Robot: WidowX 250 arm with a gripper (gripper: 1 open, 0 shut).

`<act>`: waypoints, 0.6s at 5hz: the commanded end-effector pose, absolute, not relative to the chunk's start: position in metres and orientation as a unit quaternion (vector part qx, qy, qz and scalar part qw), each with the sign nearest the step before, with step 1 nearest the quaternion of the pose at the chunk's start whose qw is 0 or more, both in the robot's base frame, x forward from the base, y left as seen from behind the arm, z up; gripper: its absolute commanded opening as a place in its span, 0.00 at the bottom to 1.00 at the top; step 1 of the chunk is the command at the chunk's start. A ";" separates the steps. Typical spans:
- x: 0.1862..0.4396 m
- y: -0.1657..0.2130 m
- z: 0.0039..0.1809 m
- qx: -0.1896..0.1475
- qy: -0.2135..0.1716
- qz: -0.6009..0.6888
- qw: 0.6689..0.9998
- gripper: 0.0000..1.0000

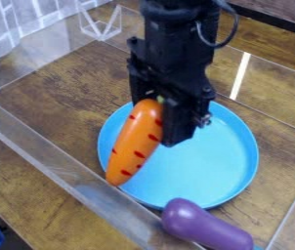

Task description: Remove the carrot from the blue tray and put it on the table

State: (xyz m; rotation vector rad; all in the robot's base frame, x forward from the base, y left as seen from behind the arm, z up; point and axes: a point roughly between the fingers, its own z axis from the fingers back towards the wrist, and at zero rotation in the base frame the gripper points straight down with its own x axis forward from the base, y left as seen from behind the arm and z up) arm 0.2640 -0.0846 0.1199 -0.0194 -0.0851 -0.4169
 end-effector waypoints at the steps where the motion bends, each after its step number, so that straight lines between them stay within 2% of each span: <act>1: 0.275 -0.064 0.146 0.000 -0.076 -0.201 0.977 0.00; 2: 0.285 -0.019 0.151 0.018 -0.073 -0.191 0.979 0.00; 3: 0.285 0.021 0.147 0.031 -0.078 -0.175 0.981 0.00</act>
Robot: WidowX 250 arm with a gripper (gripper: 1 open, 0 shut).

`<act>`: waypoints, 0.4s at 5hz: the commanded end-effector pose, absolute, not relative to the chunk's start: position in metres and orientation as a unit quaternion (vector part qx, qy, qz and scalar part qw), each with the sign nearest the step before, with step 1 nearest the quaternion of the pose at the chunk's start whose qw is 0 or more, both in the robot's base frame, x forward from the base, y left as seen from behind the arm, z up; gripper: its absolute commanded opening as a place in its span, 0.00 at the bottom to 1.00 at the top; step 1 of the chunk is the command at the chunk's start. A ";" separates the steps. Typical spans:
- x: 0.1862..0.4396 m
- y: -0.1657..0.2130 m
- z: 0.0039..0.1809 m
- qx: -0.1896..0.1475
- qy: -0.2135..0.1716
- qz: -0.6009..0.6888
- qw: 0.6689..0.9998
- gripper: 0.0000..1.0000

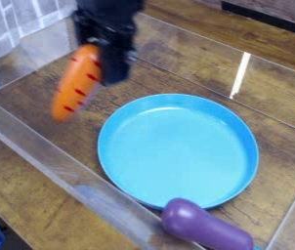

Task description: Remove the carrot from the blue tray and put it on the table

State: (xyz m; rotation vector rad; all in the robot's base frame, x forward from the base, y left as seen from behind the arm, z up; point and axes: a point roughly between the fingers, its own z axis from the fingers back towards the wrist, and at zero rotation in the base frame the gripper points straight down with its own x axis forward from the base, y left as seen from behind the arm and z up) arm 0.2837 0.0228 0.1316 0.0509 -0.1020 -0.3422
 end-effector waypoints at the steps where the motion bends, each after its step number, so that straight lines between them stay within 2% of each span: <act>1: 0.276 0.058 0.137 0.037 -0.082 -0.144 0.985 0.00; 2: 0.285 0.043 0.131 0.026 -0.099 -0.171 0.980 0.00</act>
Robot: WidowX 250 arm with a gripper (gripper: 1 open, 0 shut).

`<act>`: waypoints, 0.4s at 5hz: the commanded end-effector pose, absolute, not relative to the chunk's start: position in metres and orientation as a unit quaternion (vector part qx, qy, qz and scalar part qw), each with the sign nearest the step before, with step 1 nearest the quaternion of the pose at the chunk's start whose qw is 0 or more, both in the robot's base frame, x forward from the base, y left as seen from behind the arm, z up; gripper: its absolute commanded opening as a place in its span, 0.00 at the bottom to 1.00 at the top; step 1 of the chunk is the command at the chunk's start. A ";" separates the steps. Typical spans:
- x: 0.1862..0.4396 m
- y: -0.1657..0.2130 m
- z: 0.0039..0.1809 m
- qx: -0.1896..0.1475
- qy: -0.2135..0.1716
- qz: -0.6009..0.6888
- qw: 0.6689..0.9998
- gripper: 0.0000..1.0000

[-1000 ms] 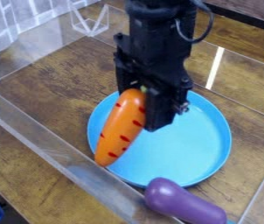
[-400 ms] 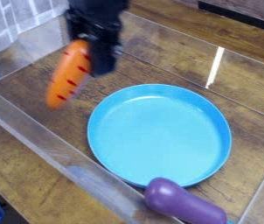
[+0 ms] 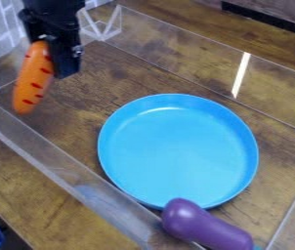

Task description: Remove the carrot from the blue tray and put it on the table

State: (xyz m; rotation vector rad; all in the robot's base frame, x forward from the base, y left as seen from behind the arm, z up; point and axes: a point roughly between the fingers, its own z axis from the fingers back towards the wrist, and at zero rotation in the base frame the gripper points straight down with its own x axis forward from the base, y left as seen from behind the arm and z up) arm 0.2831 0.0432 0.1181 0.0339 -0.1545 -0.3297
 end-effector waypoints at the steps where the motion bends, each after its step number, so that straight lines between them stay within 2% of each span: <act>1: 0.299 0.040 0.129 0.012 -0.112 -0.199 0.973 0.00; 2: 0.307 0.038 0.126 0.000 -0.124 -0.228 0.966 0.00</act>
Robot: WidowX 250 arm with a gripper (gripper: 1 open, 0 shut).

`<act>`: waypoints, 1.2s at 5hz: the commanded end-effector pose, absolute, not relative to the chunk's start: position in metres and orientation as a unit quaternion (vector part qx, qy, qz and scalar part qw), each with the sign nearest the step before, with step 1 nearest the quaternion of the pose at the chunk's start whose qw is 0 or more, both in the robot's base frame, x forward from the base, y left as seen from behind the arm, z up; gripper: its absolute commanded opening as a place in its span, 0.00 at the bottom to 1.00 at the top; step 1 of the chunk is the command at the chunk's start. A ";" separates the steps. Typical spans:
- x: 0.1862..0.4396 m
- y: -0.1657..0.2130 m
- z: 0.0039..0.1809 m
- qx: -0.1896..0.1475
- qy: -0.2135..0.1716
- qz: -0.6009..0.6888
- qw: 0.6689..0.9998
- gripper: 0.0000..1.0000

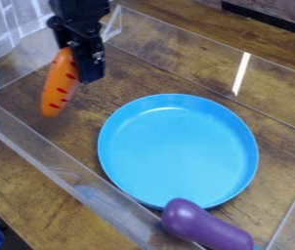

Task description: Remove the carrot from the blue tray and put it on the table

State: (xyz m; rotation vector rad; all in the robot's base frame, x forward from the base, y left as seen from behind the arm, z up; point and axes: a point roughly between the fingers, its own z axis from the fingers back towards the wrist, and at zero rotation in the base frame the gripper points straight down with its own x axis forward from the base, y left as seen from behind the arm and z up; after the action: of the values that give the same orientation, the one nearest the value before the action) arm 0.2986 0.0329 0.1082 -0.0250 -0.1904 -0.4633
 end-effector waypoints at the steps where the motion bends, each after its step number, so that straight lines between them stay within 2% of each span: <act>1: 0.307 0.033 0.117 -0.004 -0.130 -0.247 0.960 0.00; 3: 0.321 0.034 0.101 -0.001 -0.130 -0.318 0.939 0.00; 5: 0.340 0.041 0.123 0.026 -0.132 -0.395 0.909 0.00; 6: 0.347 0.057 0.121 0.028 -0.128 -0.406 0.904 0.00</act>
State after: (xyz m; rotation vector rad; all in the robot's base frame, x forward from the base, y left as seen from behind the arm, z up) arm 0.3392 0.0512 0.0993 0.0184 -0.2058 -0.8435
